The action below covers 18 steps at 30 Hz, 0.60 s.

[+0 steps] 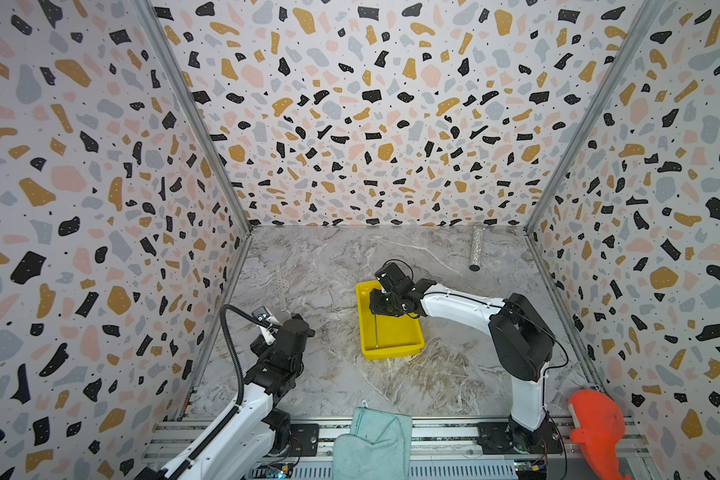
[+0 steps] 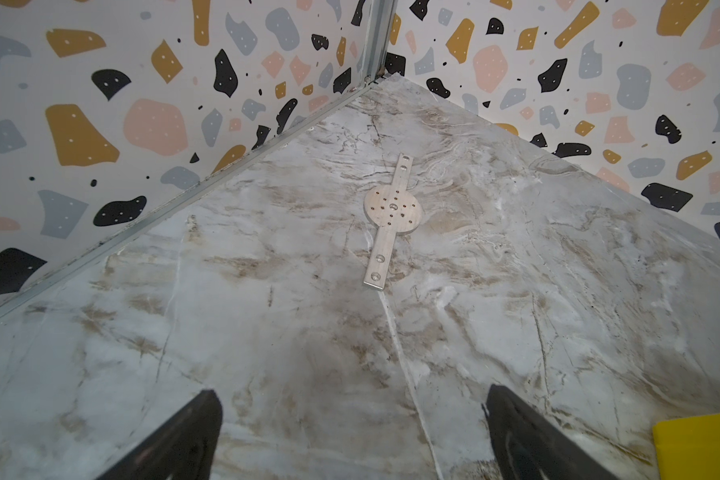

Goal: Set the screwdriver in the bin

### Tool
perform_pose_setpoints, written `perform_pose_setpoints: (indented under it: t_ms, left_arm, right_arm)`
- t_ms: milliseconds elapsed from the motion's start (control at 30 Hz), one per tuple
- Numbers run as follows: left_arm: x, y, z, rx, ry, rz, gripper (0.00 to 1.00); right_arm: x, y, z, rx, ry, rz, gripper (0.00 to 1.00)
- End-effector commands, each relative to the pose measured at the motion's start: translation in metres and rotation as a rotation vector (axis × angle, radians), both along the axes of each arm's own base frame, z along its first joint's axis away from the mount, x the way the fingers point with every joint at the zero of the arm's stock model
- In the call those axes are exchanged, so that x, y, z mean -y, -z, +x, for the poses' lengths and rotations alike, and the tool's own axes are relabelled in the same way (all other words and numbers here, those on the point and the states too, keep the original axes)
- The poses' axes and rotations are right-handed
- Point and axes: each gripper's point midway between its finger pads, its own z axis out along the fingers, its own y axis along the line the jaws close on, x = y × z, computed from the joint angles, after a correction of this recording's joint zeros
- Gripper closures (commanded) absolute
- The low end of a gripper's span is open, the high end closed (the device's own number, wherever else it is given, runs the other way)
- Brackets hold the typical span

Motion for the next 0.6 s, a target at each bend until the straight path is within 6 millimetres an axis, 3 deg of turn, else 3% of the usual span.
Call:
perform_pose_setpoints:
  t_ms: [0, 167, 367, 567]
  left_arm:
    - [-0.002, -0.006, 0.002, 0.026, -0.015, 0.004, 0.00]
    - [-0.002, -0.006, 0.003, 0.034, -0.010, 0.002, 0.00]
    - [-0.001, -0.004, 0.004, 0.017, -0.009, 0.007, 0.00]
    - [0.001, -0.004, 0.004, 0.022, 0.002, -0.002, 0.00]
  right_arm:
    - [0.001, -0.015, 0.006, 0.027, 0.016, 0.014, 0.71]
    - [0.008, -0.025, 0.004, 0.040, 0.031, 0.023, 0.65]
    - [0.024, -0.069, 0.005, 0.145, 0.037, 0.012, 0.62]
    - [0.071, -0.105, 0.002, 0.303, 0.066, -0.059, 0.57]
